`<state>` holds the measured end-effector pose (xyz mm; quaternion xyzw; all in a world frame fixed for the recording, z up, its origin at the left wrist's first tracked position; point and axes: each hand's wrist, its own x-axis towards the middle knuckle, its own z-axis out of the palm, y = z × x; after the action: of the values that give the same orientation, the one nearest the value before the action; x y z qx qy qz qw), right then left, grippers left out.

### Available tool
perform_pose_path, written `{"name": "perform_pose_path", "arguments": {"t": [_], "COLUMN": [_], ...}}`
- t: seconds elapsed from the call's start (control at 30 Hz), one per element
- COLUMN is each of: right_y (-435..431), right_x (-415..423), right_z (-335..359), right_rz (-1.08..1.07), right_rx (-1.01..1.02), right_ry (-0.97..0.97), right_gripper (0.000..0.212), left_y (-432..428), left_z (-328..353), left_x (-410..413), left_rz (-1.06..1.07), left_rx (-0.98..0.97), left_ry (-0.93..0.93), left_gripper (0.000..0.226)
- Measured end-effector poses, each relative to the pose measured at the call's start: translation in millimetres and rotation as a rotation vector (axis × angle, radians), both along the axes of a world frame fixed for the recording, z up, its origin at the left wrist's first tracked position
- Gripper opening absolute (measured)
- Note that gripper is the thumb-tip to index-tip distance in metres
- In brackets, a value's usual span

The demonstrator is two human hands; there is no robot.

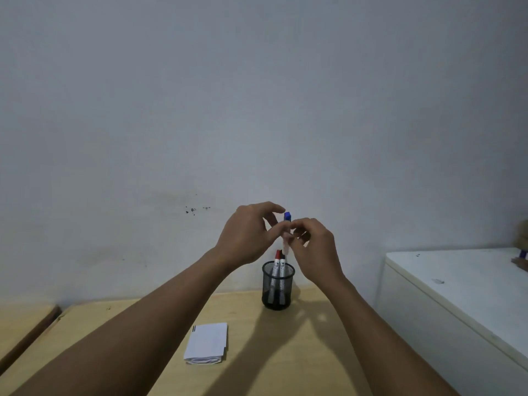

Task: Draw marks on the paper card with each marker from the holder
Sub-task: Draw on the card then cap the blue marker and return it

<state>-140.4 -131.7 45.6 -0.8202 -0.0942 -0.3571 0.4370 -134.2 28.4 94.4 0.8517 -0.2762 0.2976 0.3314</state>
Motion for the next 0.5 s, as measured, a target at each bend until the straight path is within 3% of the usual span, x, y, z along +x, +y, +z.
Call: {"name": "perform_pose_path", "arguments": {"t": [0.17, 0.33, 0.5], "right_y": [-20.8, -36.4, -46.2], "right_x": [40.2, 76.3, 109.5], "right_z": [-11.8, -37.0, -68.8], "right_rz": [0.009, 0.014, -0.019], "right_rx": [0.102, 0.036, -0.106], "right_ry": [0.055, 0.116, 0.165], "right_gripper": [0.005, 0.054, 0.055], "left_y": [-10.0, -22.1, -40.9], "left_z": [-36.7, -95.1, -131.5], "left_x": [56.7, 102.7, 129.8], "left_rz": [0.021, 0.091, 0.124], "left_rx": [-0.085, -0.063, -0.024], "left_ry": [0.215, 0.395, 0.463], "left_gripper": [0.032, 0.039, 0.049]}}
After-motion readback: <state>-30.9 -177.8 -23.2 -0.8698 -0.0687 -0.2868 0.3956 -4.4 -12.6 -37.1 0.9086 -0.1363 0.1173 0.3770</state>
